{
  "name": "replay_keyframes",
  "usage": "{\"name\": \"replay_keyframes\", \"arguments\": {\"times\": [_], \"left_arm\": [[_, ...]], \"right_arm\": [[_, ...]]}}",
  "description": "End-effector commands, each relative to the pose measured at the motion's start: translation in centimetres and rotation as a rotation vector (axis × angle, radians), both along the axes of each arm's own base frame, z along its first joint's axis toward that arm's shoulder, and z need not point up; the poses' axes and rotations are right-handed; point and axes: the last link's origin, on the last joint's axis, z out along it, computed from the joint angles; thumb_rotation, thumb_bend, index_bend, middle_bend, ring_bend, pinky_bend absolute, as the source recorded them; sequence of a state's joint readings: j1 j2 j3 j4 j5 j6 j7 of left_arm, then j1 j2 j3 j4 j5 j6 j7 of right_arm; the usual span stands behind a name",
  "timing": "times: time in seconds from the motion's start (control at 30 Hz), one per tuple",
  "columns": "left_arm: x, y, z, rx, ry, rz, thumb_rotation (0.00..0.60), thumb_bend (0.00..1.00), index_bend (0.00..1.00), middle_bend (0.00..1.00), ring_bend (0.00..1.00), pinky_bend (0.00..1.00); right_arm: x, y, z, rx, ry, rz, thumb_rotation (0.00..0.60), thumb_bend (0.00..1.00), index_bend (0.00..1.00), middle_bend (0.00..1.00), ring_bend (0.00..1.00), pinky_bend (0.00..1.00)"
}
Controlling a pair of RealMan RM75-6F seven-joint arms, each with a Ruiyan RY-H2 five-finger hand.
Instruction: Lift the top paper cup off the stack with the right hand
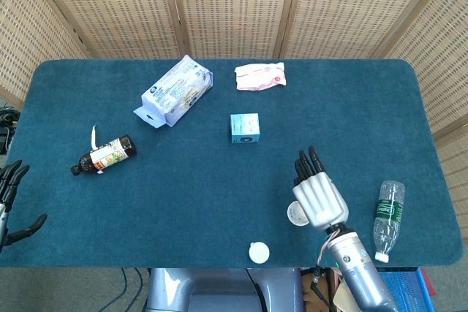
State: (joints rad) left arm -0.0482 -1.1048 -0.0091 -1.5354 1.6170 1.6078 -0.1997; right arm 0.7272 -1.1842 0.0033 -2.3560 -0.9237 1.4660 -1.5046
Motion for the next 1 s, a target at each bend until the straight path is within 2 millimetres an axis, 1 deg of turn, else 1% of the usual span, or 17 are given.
{"name": "replay_keyframes", "arguments": {"times": [0.03,0.17,0.33,0.43,0.53,0.73,1.0], "left_arm": [[0.0,0.0,0.0,0.001,0.001,0.0,0.6,0.27,0.0,0.0,0.0,0.0],[0.0,0.1,0.0,0.001,0.004,0.002,0.6,0.27,0.0,0.0,0.0,0.0],[-0.1,0.2,-0.2,-0.001,0.012,0.008,0.6,0.27,0.0,0.0,0.0,0.0],[-0.1,0.4,-0.5,-0.009,0.021,0.013,0.6,0.27,0.0,0.0,0.0,0.0],[-0.1,0.4,-0.5,-0.006,0.022,0.017,0.6,0.27,0.0,0.0,0.0,0.0],[-0.1,0.4,-0.5,-0.006,0.022,0.019,0.6,0.27,0.0,0.0,0.0,0.0],[-0.1,0.3,-0.5,-0.007,0.025,0.018,0.6,0.27,0.0,0.0,0.0,0.0]], "right_arm": [[-0.1,-0.7,0.0,-0.002,0.012,-0.034,0.6,0.17,0.5,0.19,0.0,0.0],[-1.3,-2.2,-0.4,0.0,0.012,-0.089,0.6,0.17,0.5,0.19,0.0,0.0],[-3.5,-4.5,-1.0,0.001,0.008,-0.16,0.6,0.17,0.5,0.19,0.0,0.0],[-5.0,-5.9,-1.2,-0.007,-0.025,-0.212,0.6,0.17,0.5,0.19,0.0,0.0],[-6.1,-6.6,-1.4,0.001,-0.051,-0.239,0.6,0.17,0.5,0.19,0.0,0.0],[-7.9,-7.2,-2.0,0.015,-0.087,-0.289,0.6,0.17,0.5,0.19,0.0,0.0],[-9.0,-7.1,-2.5,0.036,-0.13,-0.318,0.6,0.17,0.5,0.17,0.0,0.0]]}}
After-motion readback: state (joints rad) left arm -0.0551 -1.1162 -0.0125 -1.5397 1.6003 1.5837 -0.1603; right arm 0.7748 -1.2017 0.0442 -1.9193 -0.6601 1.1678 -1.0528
